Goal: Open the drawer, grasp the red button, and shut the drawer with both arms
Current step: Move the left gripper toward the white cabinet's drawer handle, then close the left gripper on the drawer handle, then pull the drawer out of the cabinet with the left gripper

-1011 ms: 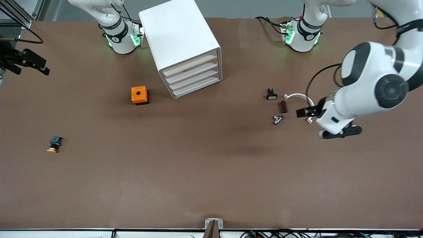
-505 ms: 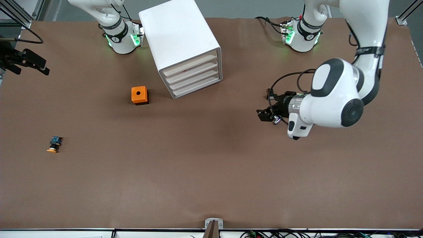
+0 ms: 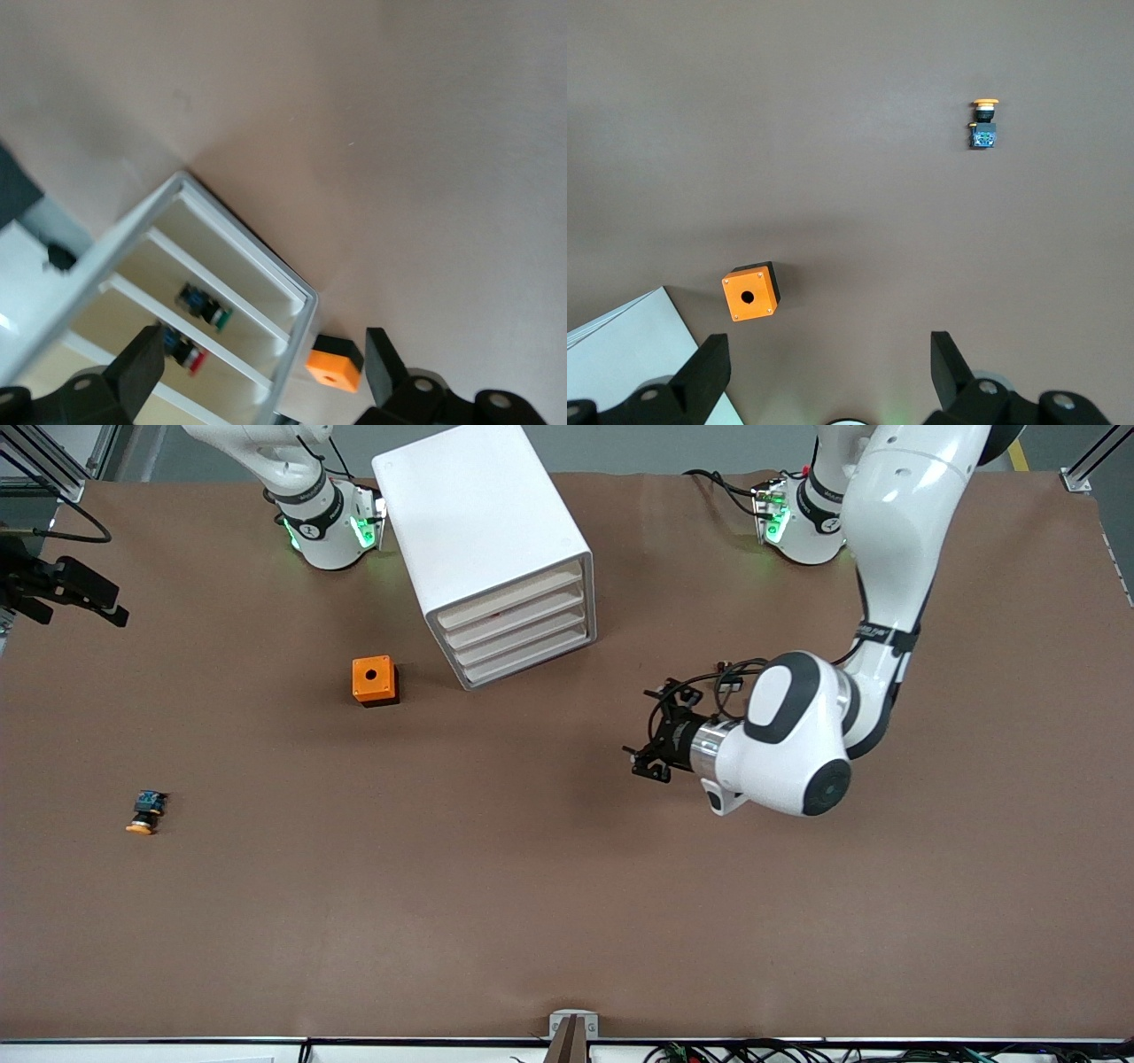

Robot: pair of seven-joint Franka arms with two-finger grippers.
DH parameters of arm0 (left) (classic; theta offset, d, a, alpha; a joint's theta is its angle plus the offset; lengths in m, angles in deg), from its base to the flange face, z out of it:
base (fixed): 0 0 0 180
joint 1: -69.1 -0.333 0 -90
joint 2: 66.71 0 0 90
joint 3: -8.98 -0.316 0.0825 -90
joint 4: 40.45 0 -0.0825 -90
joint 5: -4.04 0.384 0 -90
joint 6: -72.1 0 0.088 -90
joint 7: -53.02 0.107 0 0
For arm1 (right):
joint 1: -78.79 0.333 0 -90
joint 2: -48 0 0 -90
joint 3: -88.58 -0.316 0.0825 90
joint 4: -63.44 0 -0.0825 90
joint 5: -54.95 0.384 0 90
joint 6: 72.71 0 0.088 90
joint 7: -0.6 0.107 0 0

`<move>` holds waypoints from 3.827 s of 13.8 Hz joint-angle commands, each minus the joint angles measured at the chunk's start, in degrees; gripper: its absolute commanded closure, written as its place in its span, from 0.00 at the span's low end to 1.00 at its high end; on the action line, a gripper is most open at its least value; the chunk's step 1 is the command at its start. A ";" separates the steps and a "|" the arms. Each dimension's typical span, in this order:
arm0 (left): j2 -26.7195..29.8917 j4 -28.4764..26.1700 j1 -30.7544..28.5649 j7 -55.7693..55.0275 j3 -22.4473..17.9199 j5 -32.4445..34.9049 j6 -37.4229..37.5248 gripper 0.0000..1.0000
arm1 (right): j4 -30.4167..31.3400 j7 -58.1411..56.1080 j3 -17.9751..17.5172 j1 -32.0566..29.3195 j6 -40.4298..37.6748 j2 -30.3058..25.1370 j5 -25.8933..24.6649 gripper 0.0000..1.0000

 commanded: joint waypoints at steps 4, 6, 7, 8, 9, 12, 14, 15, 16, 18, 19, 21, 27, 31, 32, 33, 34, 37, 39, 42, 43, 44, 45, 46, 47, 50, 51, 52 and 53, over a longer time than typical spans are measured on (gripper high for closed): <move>-6.34 3.16 0.01 -20.68 3.24 -3.28 1.59 0.00 | 0.81 0.05 -0.32 -0.67 -0.28 -1.15 0.03 0.00; -7.75 2.98 0.10 -25.08 4.99 -3.90 4.22 0.00 | 0.81 0.05 -0.32 -0.67 -0.19 -1.15 0.03 0.00; -8.45 2.89 0.10 -27.62 5.78 -4.25 5.71 0.00 | 0.81 0.05 -0.32 -0.67 -0.19 -1.15 0.03 0.00; -9.15 2.81 0.79 -30.08 6.05 -4.60 7.64 0.00 | 0.81 0.05 -0.32 -0.67 -0.19 -1.15 0.03 0.00; -9.77 2.72 1.50 -32.28 6.14 -5.04 9.57 0.00 | 0.81 0.05 -0.32 -0.67 -0.28 -1.15 0.03 0.00; -11.70 2.46 3.61 -33.97 6.14 -8.37 14.15 0.00 | 0.90 0.05 -0.32 -0.67 -0.28 -1.15 0.03 0.00; -12.67 2.19 4.66 -35.46 6.14 -8.65 14.43 0.00 | 0.90 0.05 -0.32 -0.67 -0.28 -1.15 0.03 0.00; -12.76 2.19 5.54 -35.56 6.14 -8.73 14.51 0.00 | 0.90 0.05 -0.32 -0.67 -0.28 -1.15 0.03 0.00; -12.85 2.28 6.07 -35.56 6.14 -9.17 14.52 0.00 | 0.90 0.05 -0.32 -0.67 -0.28 -1.15 0.03 0.00; -13.03 2.10 7.04 -35.56 6.14 -10.66 14.52 0.00 | 0.81 0.14 -0.32 -0.67 -0.28 -1.15 0.03 0.00; -13.03 2.10 7.74 -35.56 6.14 -10.67 14.95 0.00 | 0.81 0.14 -0.32 -0.67 -0.28 -1.15 0.03 0.00; -13.03 2.10 8.10 -35.64 6.14 -10.75 15.57 0.00 | 0.81 0.23 -0.32 -0.67 -0.36 -1.07 0.03 0.00; -13.03 -0.79 10.64 -35.91 6.14 -10.75 16.01 0.00 | 0.72 0.31 -0.41 -0.58 -0.28 -0.98 0.03 0.00; -13.20 -1.41 11.52 -35.91 6.14 -10.84 16.27 0.20 | 0.72 0.31 -0.41 -0.58 -0.28 -0.98 0.12 0.00; -13.12 -1.50 11.96 -35.74 6.14 -10.84 16.27 0.29 | 0.72 0.40 -0.41 -0.41 -0.36 -0.98 0.12 0.00; -13.11 -1.50 12.22 -35.65 6.14 -10.84 16.27 0.36 | 0.72 0.40 -0.50 -0.32 -0.45 -0.98 0.20 0.00; -13.11 -1.59 12.31 -35.56 6.14 -10.84 16.27 0.41 | 0.55 0.49 -0.58 -0.23 -0.97 -0.98 0.38 0.00; -13.20 -1.59 12.67 -35.38 6.14 -10.84 16.27 0.69 | -0.77 1.89 -1.02 -0.05 -3.43 -0.98 0.38 0.00; -13.20 -1.50 12.67 -35.21 6.14 -11.63 16.19 0.88 | -0.77 3.04 -1.02 -0.05 -3.79 -1.06 0.47 0.00; -13.20 -1.50 12.58 -35.21 6.14 -11.63 16.19 0.96 | -0.86 2.25 -0.68 -0.14 -3.44 -1.07 2.39 0.00; -13.20 -1.50 12.40 -35.21 6.14 -11.72 16.19 0.97 | -0.86 1.99 -0.41 -0.31 -3.27 -1.07 2.49 0.00; -13.20 -1.50 12.14 -35.12 6.06 -12.24 16.19 0.97 | -0.86 1.90 -0.41 -0.23 -3.00 -0.98 2.49 0.00; -13.20 -1.41 11.88 -34.68 5.79 -12.68 16.10 0.97 | -0.86 1.90 -0.50 -0.05 -2.48 -1.06 2.49 0.00; -13.20 -1.41 11.53 -34.50 5.53 -12.69 16.10 0.96 | -0.86 1.90 -0.58 -0.05 -2.30 -1.07 2.49 0.00; -13.20 -1.33 10.65 -34.50 5.44 -12.69 16.01 0.94 | -0.86 1.90 -0.67 -0.05 -1.95 -1.07 2.49 0.00; -13.20 -1.15 7.58 -34.42 5.44 -12.95 15.31 0.93 | -0.86 1.72 -0.67 0.04 -1.60 -1.07 2.40 0.00; -13.20 -1.06 6.52 -34.33 5.44 -13.30 14.70 0.92 | -0.86 1.55 -0.67 -0.05 -1.33 -1.15 2.40 0.00; -13.29 -1.06 5.03 -34.33 5.44 -13.39 14.08 0.92 | -0.86 0.76 -0.67 -0.05 -1.24 -1.15 2.40 0.00; -13.29 -1.06 3.80 -34.33 5.44 -13.39 13.29 0.92 | -0.86 0.14 -0.67 -0.05 -1.16 -1.15 2.40 0.00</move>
